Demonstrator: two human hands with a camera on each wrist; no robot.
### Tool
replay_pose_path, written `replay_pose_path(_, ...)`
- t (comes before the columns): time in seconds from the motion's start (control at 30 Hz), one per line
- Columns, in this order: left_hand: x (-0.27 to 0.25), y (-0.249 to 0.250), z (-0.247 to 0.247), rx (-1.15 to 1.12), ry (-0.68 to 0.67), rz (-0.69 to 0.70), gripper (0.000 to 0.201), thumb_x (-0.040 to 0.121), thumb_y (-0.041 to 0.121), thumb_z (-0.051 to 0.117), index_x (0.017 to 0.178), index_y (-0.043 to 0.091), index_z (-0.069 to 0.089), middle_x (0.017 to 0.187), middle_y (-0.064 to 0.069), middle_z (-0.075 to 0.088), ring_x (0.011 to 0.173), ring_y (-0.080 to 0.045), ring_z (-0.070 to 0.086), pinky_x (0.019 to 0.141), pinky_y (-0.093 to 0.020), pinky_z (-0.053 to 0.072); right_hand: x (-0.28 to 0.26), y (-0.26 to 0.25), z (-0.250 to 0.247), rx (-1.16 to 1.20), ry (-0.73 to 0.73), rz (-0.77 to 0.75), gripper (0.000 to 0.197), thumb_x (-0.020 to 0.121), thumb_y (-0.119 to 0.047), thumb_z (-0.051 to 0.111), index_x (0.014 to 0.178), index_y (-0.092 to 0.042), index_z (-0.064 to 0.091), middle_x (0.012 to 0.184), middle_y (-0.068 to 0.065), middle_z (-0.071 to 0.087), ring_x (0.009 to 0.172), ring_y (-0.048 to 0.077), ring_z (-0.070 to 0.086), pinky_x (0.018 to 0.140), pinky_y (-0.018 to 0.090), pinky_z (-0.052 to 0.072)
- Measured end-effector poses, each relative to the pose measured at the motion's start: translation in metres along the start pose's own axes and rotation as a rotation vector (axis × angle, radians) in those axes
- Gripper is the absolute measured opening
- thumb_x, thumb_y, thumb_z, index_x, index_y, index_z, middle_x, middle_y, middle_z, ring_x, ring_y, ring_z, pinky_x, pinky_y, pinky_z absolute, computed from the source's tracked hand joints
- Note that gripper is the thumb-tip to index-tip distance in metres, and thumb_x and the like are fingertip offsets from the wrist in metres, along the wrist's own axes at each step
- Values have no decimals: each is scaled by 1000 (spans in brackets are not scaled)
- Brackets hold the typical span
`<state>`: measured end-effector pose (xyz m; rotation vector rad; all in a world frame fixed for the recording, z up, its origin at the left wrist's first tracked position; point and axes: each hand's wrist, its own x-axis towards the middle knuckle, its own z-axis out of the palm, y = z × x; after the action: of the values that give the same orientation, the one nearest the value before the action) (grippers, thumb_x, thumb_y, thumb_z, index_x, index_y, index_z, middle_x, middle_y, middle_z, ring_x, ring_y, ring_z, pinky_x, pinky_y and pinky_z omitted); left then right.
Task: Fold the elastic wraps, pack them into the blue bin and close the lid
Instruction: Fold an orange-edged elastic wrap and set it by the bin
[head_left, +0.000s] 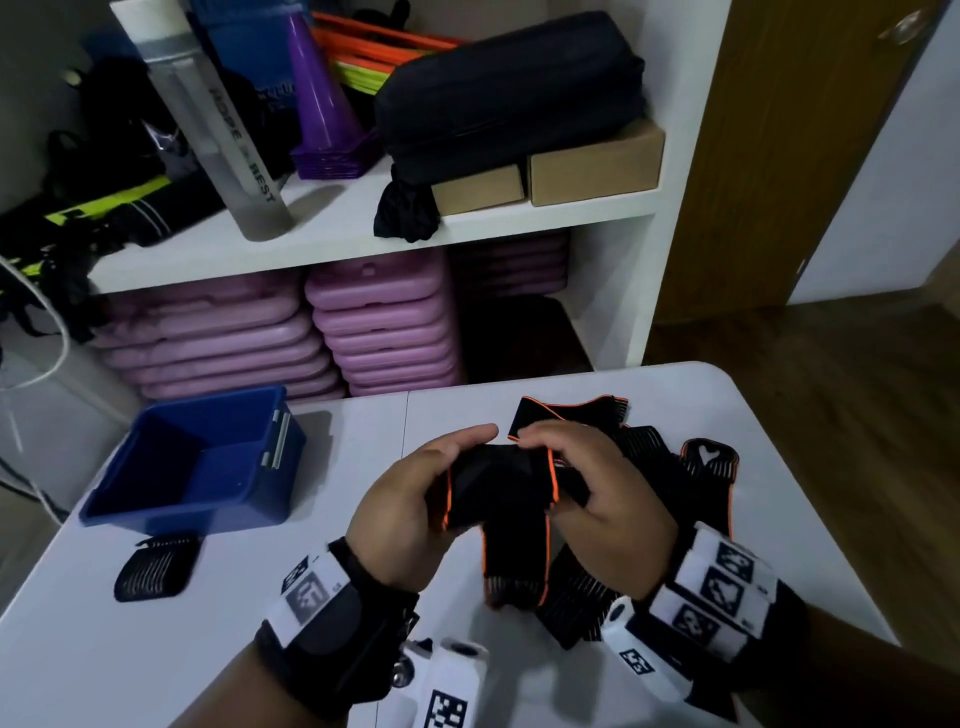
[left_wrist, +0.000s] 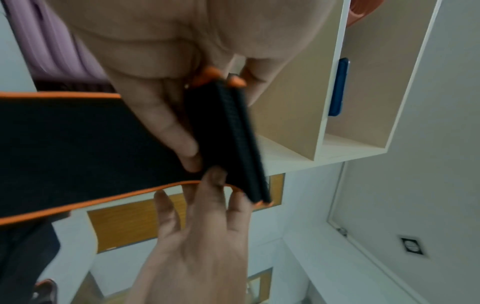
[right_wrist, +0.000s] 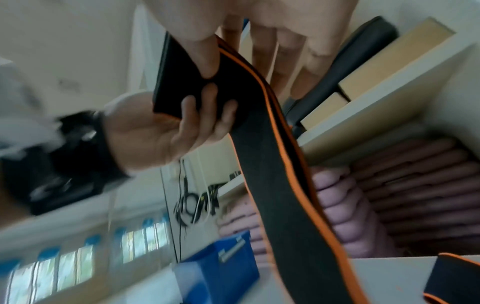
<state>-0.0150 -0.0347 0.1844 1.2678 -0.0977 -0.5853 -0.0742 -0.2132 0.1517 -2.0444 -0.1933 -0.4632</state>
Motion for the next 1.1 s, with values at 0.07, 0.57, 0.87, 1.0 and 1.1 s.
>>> replay_pose_path(0.07,-4,4,3,-30,-67,-37,49,89,49,51,116,10,65,100,-15,71,86,-30,70,70,-33,58,7,-7,-5,114,57,106,30,81,-36,52,108,-28,62,103,-17,65,104,7,60,94,34,47)
replay_pose_path(0.57,-13,-5,28,450,194,561,23,89,25,54,111,24,58,103,2,67,102,-17,63,91,-35,49,6,-27,11,550,-93,327,36,91,-34,52,127,-32,54,125,-6,65,122,11,57,108,45,40)
replay_pose_path(0.87,-16,-7,26,521,344,655,64,73,19,74,127,33,43,105,18,62,94,-9,67,79,-22,54,2,-33,13,661,-4,365,27,92,-34,52,116,-29,64,115,1,71,112,17,65,104,49,45)
replay_pose_path(1.0,-14,-4,21,532,323,609,43,67,35,81,101,36,53,92,1,71,78,-20,71,68,-47,59,6,-31,11,732,50,410,31,91,-45,54,117,-32,66,117,3,70,115,21,64,105,52,43)
replay_pose_path(1.1,-11,1,14,598,327,670,33,66,39,80,90,40,58,100,1,66,90,-24,69,73,-49,57,6,-29,10,762,47,417,45,81,-60,60,117,-32,66,118,5,70,116,23,63,105,53,42)
